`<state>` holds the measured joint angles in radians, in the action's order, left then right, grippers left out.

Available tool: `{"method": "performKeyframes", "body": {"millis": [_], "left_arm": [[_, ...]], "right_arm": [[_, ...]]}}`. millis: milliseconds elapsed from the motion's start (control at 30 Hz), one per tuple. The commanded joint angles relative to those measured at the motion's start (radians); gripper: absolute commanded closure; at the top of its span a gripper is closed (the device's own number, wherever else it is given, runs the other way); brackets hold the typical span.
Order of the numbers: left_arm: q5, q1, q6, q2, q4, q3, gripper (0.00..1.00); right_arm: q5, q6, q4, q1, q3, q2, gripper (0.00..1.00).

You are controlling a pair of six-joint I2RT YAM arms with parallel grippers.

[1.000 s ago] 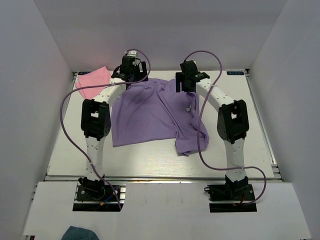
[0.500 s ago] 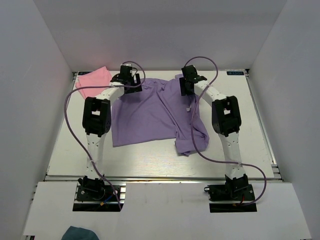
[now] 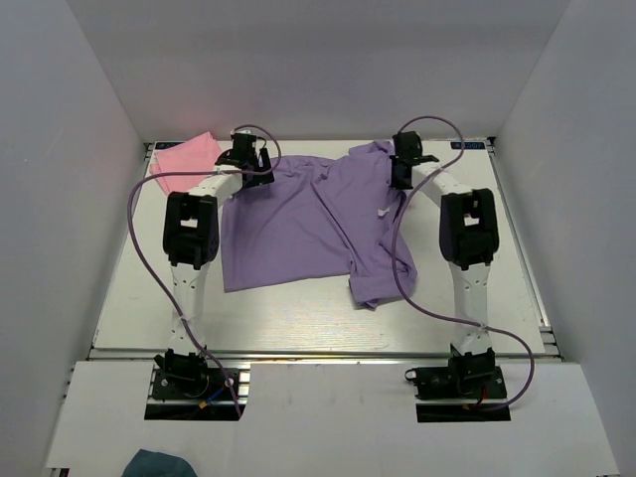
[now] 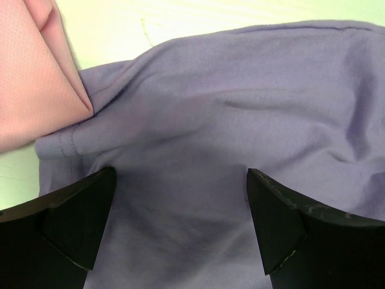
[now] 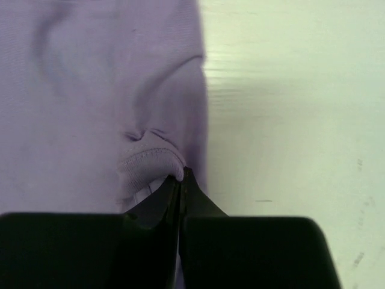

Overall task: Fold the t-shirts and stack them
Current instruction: Flatten out the tshirt

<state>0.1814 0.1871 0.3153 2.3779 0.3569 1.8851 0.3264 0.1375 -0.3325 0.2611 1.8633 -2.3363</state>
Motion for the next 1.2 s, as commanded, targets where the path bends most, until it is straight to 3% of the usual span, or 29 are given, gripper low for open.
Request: {"method": "performKeyframes", "body": {"millis": [0,133,333,367,400,433,667,733,767,967,1167], "left_arm": [[0.007,-0.012,0.016,0.046,0.051,0.006,0.00],[-0.028,-0.012,0.007,0.082,0.051,0.040,0.00],[-0.092,-0.012,-0.025,0.136,0.051,0.097,0.00],[-0.108,-0.012,-0.039,0.136,0.042,0.107,0.00],[-0.131,-0.012,-0.056,0.136,0.033,0.108,0.00],[-0.147,-0.012,-0.067,0.145,0.033,0.117,0.00],[-0.299,-0.012,-0.136,0.101,0.002,0.195,0.00],[-0.312,-0.002,-0.157,0.048,-0.016,0.183,0.00],[-0.312,0.008,-0.157,0.029,-0.016,0.183,0.00],[-0.324,0.008,-0.157,-0.159,0.027,0.108,0.00],[-0.258,0.037,-0.107,-0.341,0.089,-0.212,0.00]], "right_arm": [[-0.103,0.021,0.044,-0.100,-0.039,0.117,0.99],[-0.239,-0.004,0.043,-0.183,-0.070,0.140,0.99],[-0.363,-0.102,0.055,-0.313,-0.062,0.123,0.91],[-0.384,-0.116,0.055,-0.331,-0.056,0.114,0.71],[-0.436,-0.130,0.047,-0.350,-0.052,0.103,0.59],[-0.478,-0.181,0.032,-0.359,-0.035,0.103,0.53],[-0.477,-0.190,-0.032,-0.362,-0.036,0.196,0.31],[-0.486,-0.184,-0.039,-0.338,-0.102,0.276,0.23],[-0.495,-0.185,-0.069,-0.321,-0.142,0.297,0.12],[-0.385,-0.150,-0.059,-0.165,-0.458,0.598,0.10],[-0.193,-0.096,-0.108,-0.039,-0.628,0.681,0.10]]}}
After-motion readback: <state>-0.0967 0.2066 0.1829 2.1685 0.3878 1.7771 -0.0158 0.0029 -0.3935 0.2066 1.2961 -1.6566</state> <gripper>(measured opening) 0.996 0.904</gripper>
